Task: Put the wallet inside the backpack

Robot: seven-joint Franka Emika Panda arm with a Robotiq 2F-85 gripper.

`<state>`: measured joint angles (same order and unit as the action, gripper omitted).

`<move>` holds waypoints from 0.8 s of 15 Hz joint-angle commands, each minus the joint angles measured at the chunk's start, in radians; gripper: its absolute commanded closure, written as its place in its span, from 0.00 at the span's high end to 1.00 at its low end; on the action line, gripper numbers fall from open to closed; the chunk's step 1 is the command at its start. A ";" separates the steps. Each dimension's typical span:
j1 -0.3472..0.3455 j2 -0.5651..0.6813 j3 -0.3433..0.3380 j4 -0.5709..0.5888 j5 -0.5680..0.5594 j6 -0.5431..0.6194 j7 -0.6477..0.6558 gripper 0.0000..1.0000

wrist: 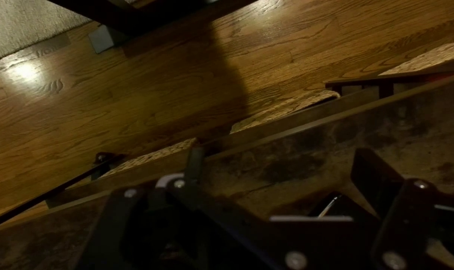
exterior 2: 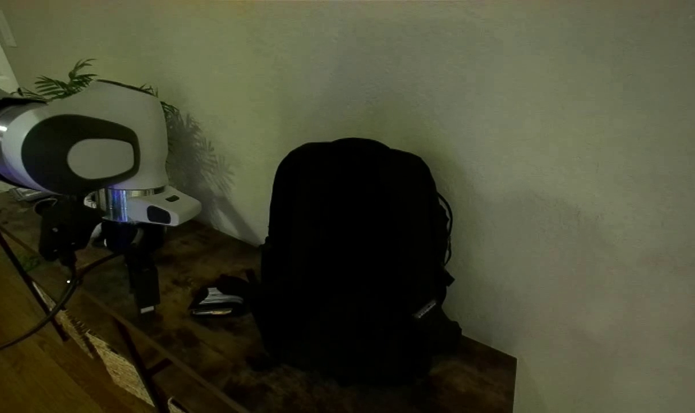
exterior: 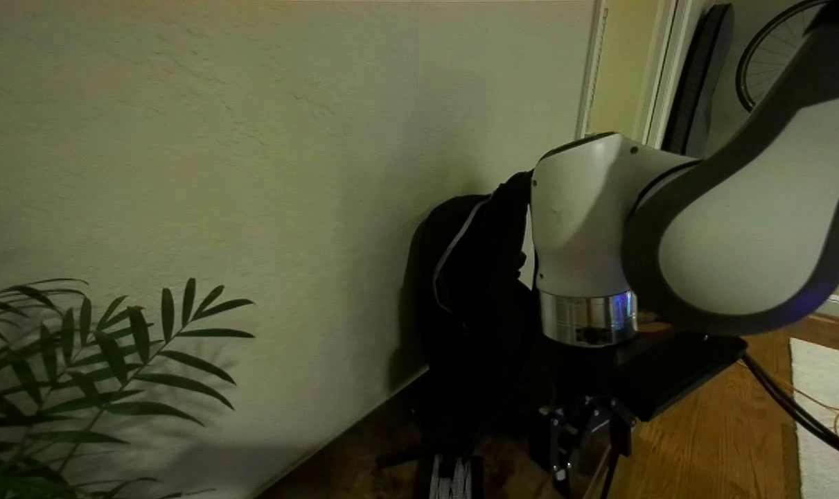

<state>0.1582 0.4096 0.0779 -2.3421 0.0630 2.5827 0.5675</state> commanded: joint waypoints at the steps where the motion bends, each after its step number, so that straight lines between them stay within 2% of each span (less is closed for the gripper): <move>1: 0.029 0.009 -0.024 0.011 0.019 -0.003 -0.007 1.00; 7: 0.043 0.031 -0.029 0.033 0.020 -0.003 0.011 1.00; 12: 0.049 0.160 -0.057 0.138 0.030 0.005 0.051 1.00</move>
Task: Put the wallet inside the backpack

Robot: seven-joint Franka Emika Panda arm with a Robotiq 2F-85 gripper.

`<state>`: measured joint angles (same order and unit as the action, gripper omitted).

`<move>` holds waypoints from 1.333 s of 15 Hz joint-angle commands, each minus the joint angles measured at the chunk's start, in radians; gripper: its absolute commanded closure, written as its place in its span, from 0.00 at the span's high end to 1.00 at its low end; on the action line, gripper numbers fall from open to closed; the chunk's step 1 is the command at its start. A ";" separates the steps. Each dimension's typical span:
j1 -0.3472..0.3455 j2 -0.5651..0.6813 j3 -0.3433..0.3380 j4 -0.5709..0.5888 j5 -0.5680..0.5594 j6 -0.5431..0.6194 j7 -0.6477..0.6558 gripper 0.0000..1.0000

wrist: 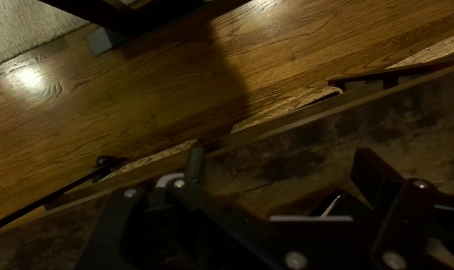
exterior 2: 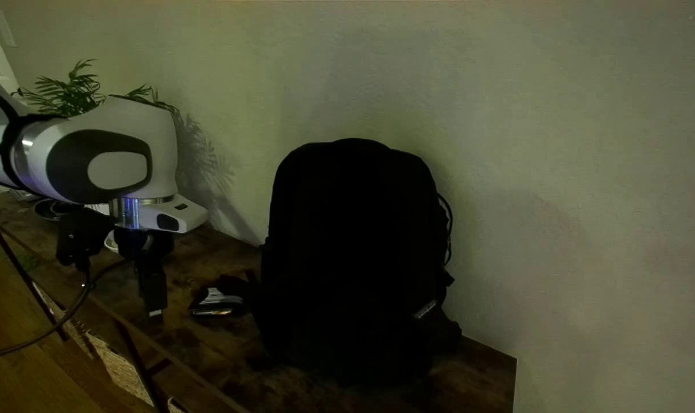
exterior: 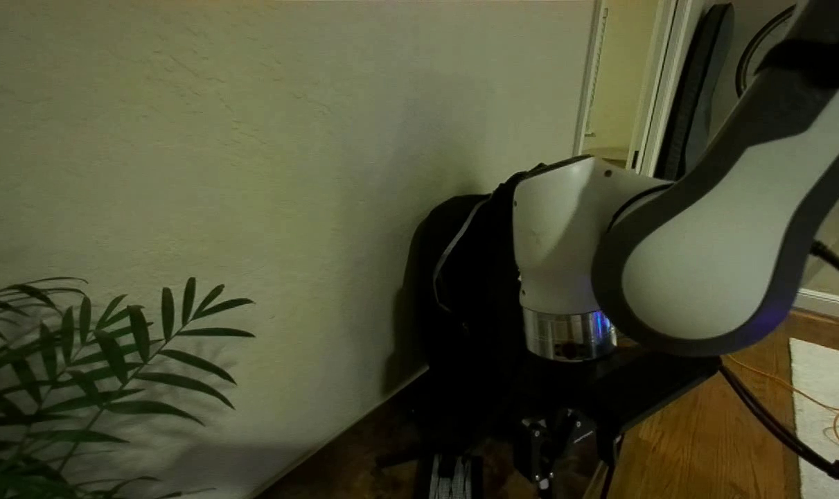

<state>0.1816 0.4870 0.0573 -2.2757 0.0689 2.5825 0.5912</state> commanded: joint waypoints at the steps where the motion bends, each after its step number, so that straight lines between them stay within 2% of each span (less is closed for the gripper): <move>1: 0.023 0.115 -0.040 0.101 0.034 0.003 0.029 1.00; 6: 0.005 0.255 -0.044 0.248 0.117 -0.003 0.026 1.00; 10: 0.001 0.320 -0.038 0.325 0.195 0.010 0.029 1.00; 20: 0.032 0.405 -0.062 0.401 0.234 0.153 0.082 1.00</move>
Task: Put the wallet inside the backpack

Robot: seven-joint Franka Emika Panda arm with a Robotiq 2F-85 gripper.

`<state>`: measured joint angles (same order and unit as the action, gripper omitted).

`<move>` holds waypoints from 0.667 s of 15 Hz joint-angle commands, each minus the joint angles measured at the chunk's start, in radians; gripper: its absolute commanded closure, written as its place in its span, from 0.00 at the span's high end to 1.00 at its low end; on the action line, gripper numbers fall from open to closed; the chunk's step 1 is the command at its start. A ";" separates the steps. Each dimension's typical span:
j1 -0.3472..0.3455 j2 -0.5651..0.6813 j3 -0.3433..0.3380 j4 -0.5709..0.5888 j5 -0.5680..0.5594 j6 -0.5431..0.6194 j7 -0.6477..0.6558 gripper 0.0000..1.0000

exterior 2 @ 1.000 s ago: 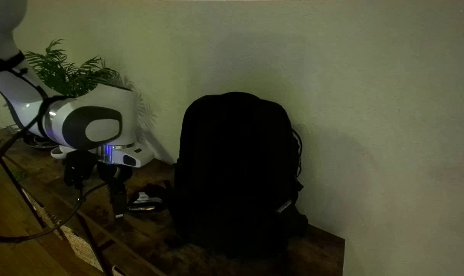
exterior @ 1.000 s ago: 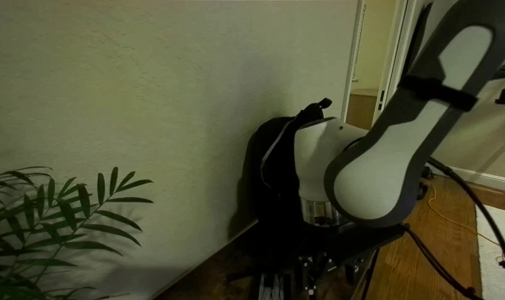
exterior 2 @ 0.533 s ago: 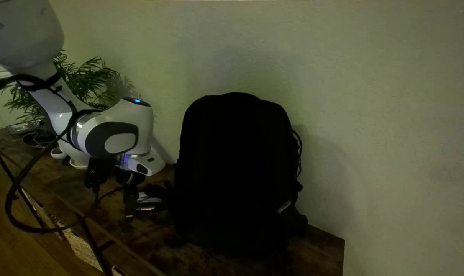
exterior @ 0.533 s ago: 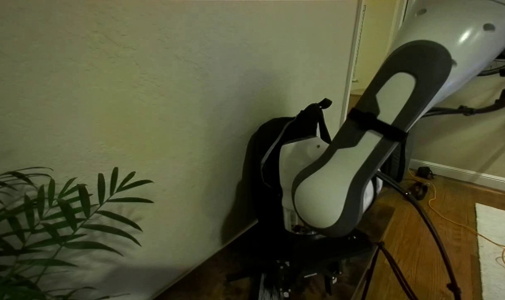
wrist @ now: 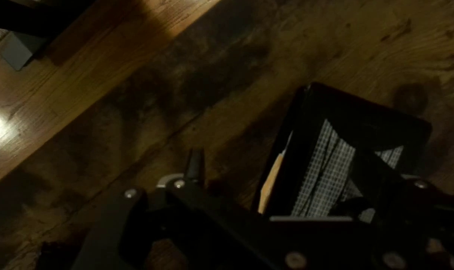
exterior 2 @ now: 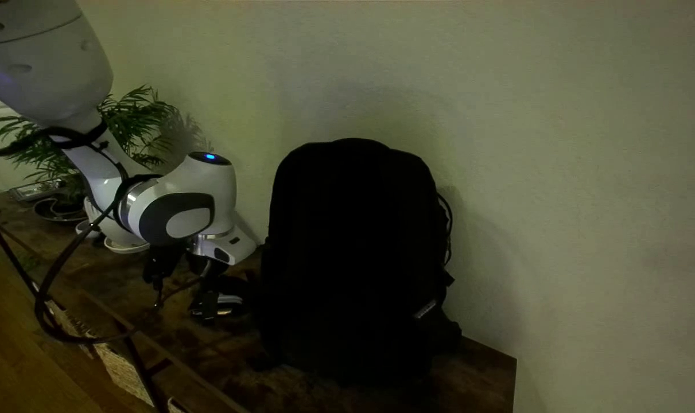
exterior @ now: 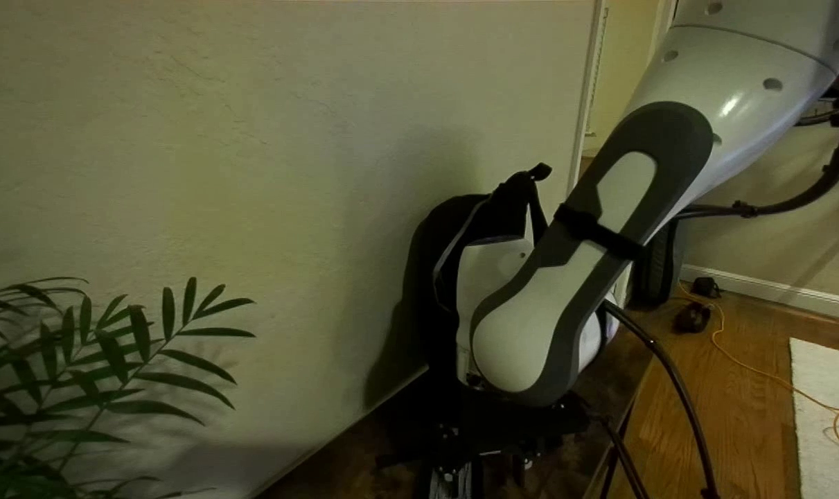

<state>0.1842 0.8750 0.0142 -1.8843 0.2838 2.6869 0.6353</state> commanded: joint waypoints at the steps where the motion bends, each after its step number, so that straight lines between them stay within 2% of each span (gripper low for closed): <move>1: 0.030 0.022 -0.018 0.012 0.021 0.058 0.042 1.00; 2: 0.031 0.024 -0.017 0.013 0.023 0.064 0.046 1.00; 3: 0.034 0.026 -0.018 0.017 0.026 0.070 0.053 0.75; 5: 0.036 0.030 -0.014 0.020 0.030 0.083 0.054 0.68; 10: 0.049 0.021 -0.015 0.014 0.037 0.105 0.063 0.33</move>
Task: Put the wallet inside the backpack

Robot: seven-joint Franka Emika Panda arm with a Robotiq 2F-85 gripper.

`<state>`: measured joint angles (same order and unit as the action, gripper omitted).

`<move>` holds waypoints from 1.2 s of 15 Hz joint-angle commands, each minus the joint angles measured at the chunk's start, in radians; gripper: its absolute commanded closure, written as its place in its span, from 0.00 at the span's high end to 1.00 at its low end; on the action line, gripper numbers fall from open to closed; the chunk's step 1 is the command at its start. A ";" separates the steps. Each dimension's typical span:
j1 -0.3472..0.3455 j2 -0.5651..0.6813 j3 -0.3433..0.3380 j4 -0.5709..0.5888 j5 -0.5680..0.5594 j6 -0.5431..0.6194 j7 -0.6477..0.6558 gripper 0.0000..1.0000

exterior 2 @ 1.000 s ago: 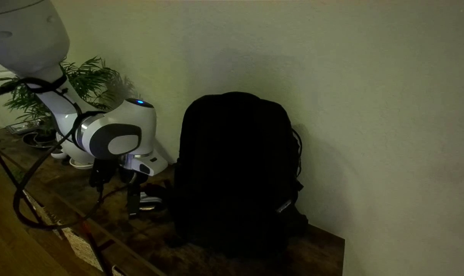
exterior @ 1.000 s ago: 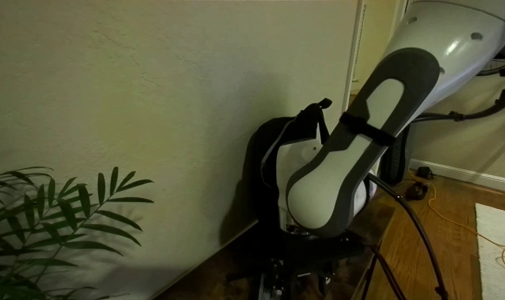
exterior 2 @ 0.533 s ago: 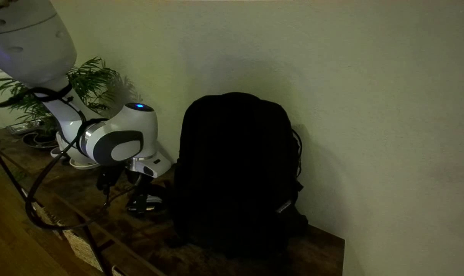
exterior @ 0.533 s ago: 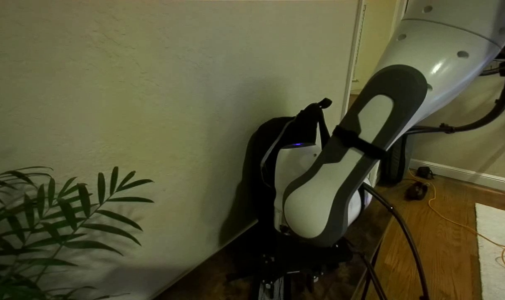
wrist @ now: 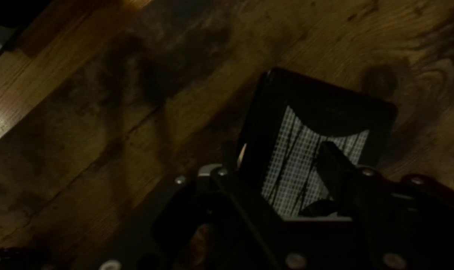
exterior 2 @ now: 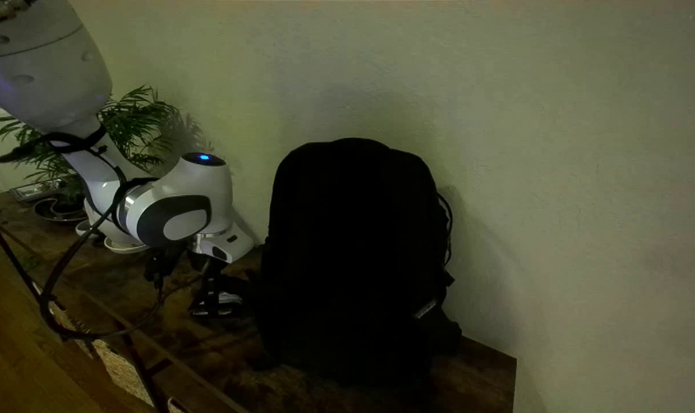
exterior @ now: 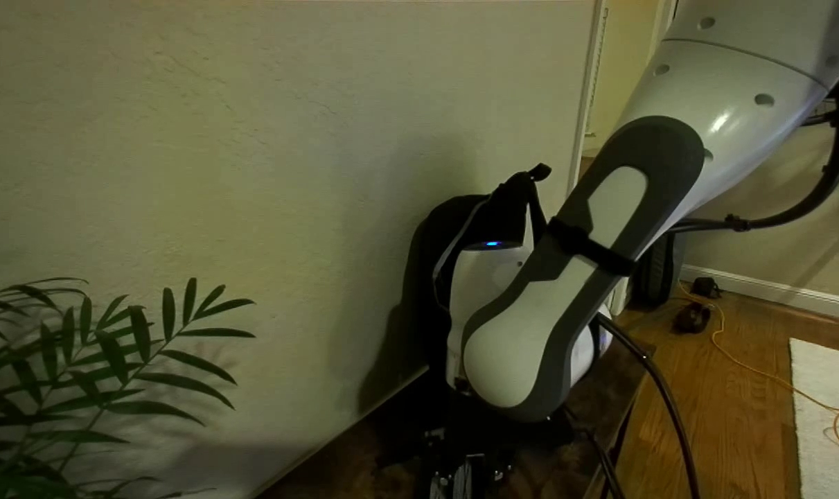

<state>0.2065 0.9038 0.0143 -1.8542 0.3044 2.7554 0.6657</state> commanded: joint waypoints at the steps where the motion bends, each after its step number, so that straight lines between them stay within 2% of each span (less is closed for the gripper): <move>1: 0.030 -0.010 -0.016 -0.020 0.015 0.044 0.036 0.27; 4: 0.036 -0.013 -0.023 -0.031 0.012 0.069 0.041 0.10; 6: 0.041 -0.016 -0.029 -0.040 0.010 0.078 0.043 0.03; 15: 0.071 -0.047 -0.064 -0.100 0.001 0.117 0.051 0.02; 18: 0.071 -0.072 -0.063 -0.140 -0.003 0.093 0.035 0.03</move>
<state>0.2542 0.8939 -0.0281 -1.8925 0.3043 2.8429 0.6868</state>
